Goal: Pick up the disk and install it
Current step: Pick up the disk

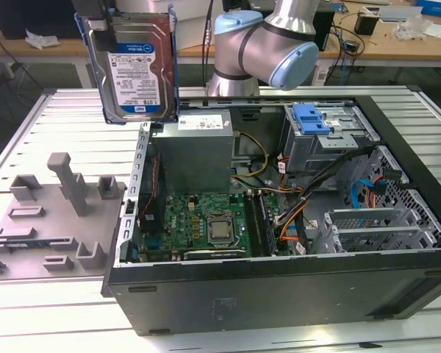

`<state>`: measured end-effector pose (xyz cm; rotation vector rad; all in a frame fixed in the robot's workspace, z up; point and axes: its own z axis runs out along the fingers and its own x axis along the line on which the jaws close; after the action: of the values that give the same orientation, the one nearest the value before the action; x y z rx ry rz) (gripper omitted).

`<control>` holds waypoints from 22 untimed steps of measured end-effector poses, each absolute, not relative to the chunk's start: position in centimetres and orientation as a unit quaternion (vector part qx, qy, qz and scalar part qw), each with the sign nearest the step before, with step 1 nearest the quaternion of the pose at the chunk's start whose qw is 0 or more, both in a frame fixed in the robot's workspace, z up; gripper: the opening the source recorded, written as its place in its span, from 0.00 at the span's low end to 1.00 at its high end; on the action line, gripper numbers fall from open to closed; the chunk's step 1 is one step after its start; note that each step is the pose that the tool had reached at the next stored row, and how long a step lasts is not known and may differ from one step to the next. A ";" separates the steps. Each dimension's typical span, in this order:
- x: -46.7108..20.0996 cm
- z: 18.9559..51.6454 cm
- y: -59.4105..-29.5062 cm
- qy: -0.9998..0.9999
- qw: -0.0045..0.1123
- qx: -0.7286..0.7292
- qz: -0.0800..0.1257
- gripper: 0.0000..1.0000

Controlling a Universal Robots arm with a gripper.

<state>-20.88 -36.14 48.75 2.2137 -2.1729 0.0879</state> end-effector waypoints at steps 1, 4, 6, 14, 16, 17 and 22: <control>-20.5 48.7 -36.5 -0.699 0.019 0.714 0.029 0.36; -20.1 48.7 -37.4 -0.698 0.018 0.715 0.030 0.36; -19.9 48.7 -37.9 -0.698 0.017 0.715 0.031 0.36; -19.5 48.8 -40.4 -0.698 0.015 0.715 0.032 0.36; -19.4 48.8 -41.0 -0.698 0.015 0.715 0.033 0.36; -19.4 48.8 -41.3 -0.698 0.015 0.715 0.033 0.36; -19.4 48.8 -42.4 -0.698 0.015 0.716 0.033 0.36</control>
<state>-19.38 -42.41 48.77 2.2270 -2.1716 0.1024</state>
